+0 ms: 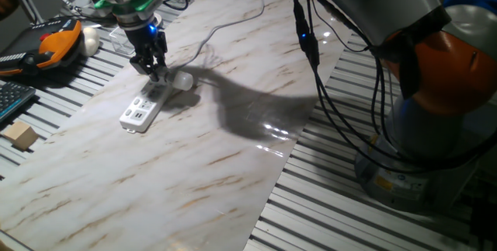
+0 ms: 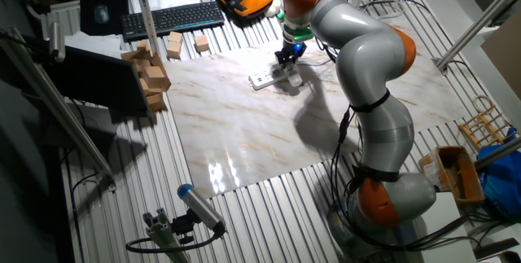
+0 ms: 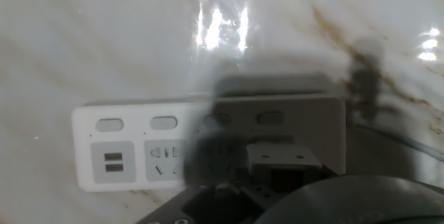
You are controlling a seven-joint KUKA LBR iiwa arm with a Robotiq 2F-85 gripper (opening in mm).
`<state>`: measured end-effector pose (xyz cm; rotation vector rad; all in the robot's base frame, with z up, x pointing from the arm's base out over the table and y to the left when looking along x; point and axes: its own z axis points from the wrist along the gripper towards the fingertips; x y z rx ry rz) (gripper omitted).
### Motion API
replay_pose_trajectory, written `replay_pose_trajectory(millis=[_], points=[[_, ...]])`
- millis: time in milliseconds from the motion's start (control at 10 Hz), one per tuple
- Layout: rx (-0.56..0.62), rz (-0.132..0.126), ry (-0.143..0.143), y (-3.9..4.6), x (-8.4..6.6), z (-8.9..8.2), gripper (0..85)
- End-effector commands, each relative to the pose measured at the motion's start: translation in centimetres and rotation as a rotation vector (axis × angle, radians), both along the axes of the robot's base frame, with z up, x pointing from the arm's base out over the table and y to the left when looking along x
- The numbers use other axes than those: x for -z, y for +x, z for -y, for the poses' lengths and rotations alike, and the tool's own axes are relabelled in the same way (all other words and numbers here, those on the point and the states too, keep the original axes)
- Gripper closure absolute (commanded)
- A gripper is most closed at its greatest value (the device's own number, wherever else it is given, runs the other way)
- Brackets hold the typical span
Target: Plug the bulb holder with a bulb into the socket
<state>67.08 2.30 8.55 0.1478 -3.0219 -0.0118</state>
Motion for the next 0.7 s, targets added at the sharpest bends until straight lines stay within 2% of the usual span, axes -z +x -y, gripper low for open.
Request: replay_pose_trajectory(millis=[0, 100, 300, 500, 600], points=[[0.005, -0.001, -0.009, 0.0, -0.11, -0.12, 85.0], [0.01, 0.006, -0.02, -0.02, -0.2, -0.19, 68.0], [0.023, 0.008, -0.025, -0.01, -0.33, -0.21, 34.0], [0.037, 0.008, -0.022, -0.01, -0.37, -0.19, 34.0], [0.038, 0.008, -0.022, -0.01, -0.4, -0.19, 17.0]])
